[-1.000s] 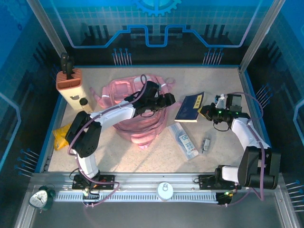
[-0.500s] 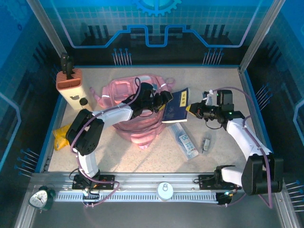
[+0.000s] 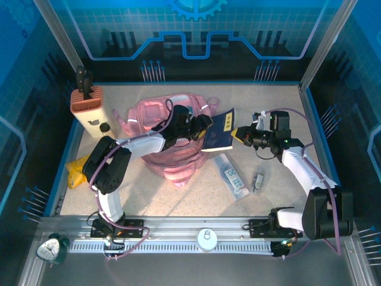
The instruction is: Pack the student bag
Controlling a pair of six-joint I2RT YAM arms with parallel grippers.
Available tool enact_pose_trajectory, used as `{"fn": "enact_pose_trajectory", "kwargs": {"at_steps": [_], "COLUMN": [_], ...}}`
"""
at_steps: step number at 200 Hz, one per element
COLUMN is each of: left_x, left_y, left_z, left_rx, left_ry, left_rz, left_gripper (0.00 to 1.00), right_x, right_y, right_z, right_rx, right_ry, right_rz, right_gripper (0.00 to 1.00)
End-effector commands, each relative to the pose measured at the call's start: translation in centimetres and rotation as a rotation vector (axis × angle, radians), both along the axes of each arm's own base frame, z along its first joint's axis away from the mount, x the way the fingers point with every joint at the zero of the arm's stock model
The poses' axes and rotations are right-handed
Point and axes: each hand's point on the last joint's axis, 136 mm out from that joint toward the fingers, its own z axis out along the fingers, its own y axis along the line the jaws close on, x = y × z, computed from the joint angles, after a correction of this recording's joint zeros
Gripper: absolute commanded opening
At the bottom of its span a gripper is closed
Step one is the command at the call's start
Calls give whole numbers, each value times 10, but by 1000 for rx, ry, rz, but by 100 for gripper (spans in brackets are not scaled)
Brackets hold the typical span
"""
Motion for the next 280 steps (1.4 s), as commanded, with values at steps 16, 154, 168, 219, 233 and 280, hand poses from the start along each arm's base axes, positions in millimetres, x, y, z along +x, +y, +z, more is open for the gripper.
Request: {"fn": "enact_pose_trajectory", "kwargs": {"at_steps": [16,154,168,219,233,280], "left_x": [-8,-9,-10,-16,-18,-21], "left_y": [16,10,10,13,15,19], "left_z": [4,60,68,95,109,138], "left_rx": [68,-89,-98,-141,-155,-188], "left_ry": [19,-127,-144,-188,-219,-286], "left_rz": [34,11,5,9,17,39], "left_gripper": [73,33,21,1,0,0], "right_x": [4,9,8,6,2,-6], "right_y": [6,5,6,7,4,25], "right_z": [20,9,9,13,9,12], "right_rx": [46,46,50,73,75,153], "right_ry": [-73,-67,-66,-65,-46,-10], "right_rz": [21,39,47,51,42,76], "right_gripper": [0,0,0,31,52,84]}}
